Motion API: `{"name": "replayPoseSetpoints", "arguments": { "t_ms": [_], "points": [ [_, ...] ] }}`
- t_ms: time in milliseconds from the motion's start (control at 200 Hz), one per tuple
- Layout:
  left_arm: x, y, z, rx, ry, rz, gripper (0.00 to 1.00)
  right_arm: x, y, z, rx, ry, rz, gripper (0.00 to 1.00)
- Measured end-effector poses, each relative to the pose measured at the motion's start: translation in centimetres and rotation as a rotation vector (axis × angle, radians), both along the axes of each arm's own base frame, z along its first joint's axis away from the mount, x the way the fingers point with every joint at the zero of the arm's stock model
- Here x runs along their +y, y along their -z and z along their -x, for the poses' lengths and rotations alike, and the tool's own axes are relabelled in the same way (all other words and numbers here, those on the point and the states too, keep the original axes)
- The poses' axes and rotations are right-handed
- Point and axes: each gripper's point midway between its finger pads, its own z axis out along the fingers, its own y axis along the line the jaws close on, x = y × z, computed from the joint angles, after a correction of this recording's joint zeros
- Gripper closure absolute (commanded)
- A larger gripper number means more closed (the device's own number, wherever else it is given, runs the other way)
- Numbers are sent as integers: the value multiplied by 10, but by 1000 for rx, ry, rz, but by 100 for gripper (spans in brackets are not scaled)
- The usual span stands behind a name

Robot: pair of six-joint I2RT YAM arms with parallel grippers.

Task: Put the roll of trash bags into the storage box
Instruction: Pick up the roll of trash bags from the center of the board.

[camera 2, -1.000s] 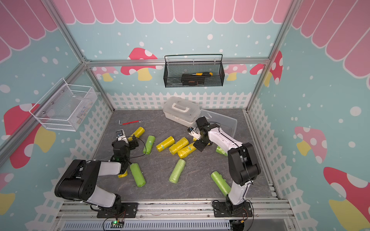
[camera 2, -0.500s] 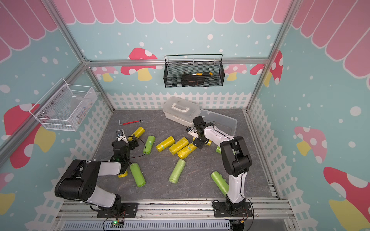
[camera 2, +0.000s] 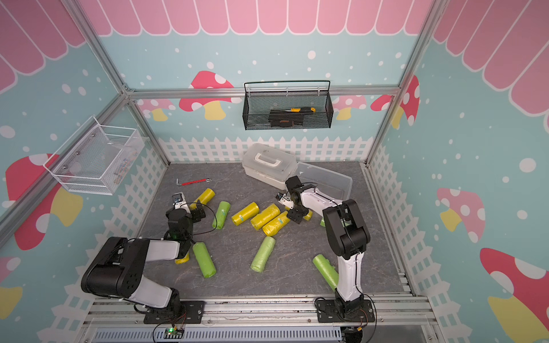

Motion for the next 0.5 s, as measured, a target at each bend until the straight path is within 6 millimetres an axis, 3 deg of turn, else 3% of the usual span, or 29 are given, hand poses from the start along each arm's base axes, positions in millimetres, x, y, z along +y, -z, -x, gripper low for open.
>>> {"name": "replayPoseSetpoints", "arguments": {
  "t_ms": [215, 500],
  "points": [
    [0, 0, 0, 0, 0, 0, 1, -1, 3, 15, 35, -7, -13, 25],
    [0, 0, 0, 0, 0, 0, 1, 1, 0, 12, 33, 16, -25, 26]
  ]
}}
